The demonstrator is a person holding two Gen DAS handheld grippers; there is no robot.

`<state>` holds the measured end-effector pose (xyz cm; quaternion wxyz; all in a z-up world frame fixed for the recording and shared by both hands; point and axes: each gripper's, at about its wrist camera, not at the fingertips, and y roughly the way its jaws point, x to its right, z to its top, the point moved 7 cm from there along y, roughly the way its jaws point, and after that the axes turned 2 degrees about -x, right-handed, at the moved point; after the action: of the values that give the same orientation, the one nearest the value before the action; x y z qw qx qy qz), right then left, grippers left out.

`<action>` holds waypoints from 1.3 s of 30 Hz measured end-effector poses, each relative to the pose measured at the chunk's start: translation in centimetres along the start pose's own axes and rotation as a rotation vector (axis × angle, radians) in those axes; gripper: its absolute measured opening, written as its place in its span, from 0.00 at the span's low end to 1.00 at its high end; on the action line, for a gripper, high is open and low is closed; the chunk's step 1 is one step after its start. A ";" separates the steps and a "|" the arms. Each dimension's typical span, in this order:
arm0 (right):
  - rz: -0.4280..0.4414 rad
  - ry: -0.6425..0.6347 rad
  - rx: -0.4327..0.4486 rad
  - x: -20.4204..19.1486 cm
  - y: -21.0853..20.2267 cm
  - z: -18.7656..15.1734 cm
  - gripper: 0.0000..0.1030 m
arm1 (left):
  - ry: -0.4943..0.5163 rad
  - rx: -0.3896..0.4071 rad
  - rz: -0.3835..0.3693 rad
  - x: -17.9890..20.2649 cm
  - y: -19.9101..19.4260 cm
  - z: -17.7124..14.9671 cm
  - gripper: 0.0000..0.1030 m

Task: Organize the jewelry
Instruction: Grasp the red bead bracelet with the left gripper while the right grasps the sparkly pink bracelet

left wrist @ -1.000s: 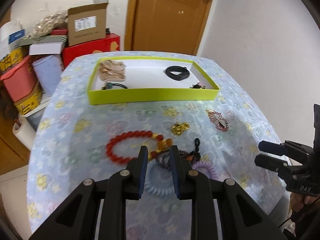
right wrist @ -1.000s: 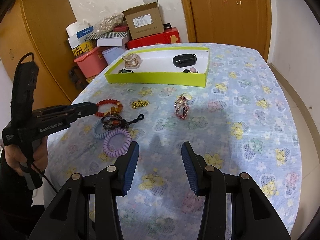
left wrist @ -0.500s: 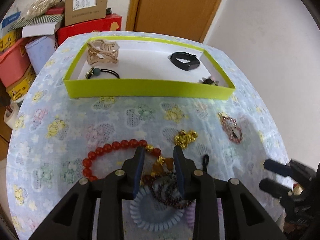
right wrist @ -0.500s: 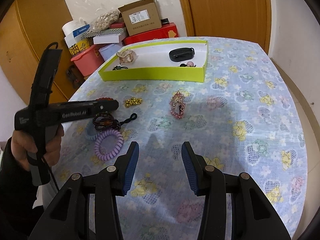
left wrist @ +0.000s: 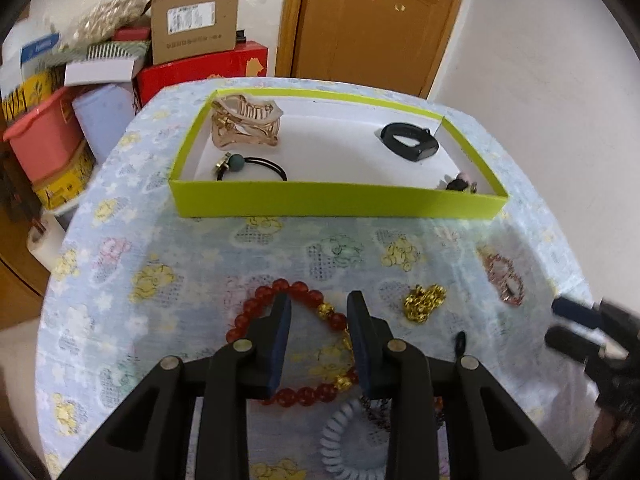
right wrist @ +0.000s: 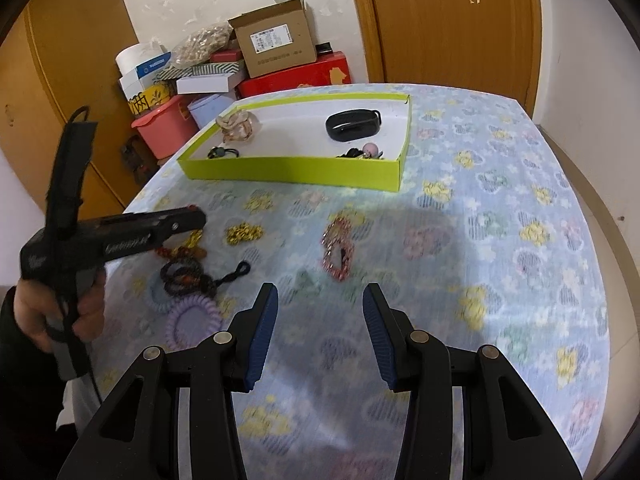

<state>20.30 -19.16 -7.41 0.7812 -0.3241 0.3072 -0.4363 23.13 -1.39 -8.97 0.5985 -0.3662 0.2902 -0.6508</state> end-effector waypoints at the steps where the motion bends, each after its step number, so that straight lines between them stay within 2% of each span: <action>1: -0.004 -0.003 -0.001 0.0 0.2 0.2 0.44 | 0.013 0.002 0.010 0.1 0.0 -0.1 0.28; 8: -0.009 -0.018 -0.006 0.1 1.3 1.1 0.44 | 0.110 -0.008 0.065 1.3 0.2 -0.3 0.26; 10: -0.011 -0.026 -0.008 0.0 1.6 1.2 0.44 | 0.112 -0.006 0.075 1.3 0.2 -0.3 0.10; 11: -0.013 -0.029 -0.009 0.0 1.7 1.3 0.44 | 0.108 -0.010 0.078 1.1 0.2 -0.2 0.10; 18: -0.027 -0.047 -0.021 0.2 2.9 2.0 0.44 | 0.086 -0.001 0.046 0.7 0.1 -0.2 0.09; 25: -0.036 -0.052 -0.041 0.9 4.3 2.8 0.44 | 0.029 0.048 -0.023 -0.3 -1.2 0.1 0.09; 27: -0.046 -0.064 -0.043 0.9 4.6 2.8 0.39 | 0.016 0.064 -0.034 -0.7 -1.7 0.2 0.09; 29: -0.052 -0.074 -0.044 0.8 4.7 2.8 0.29 | 0.005 0.076 -0.040 -1.0 -2.1 0.3 0.09; 30: -0.054 -0.080 -0.047 0.7 4.7 2.7 0.20 | -0.001 0.081 -0.042 -1.2 -2.3 0.4 0.09; 31: -0.057 -0.085 -0.048 0.6 4.7 2.7 0.17 | -0.008 0.086 -0.045 -1.3 -2.5 0.4 0.09; 39: -0.045 -0.094 -0.022 0.0 3.5 2.6 0.13 | -0.032 0.107 -0.056 -1.9 -3.9 0.3 0.09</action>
<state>23.96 -17.06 -8.58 0.7811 -0.3596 0.2677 -0.4346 21.23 0.98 -5.89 0.6032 -0.3520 0.2351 -0.6760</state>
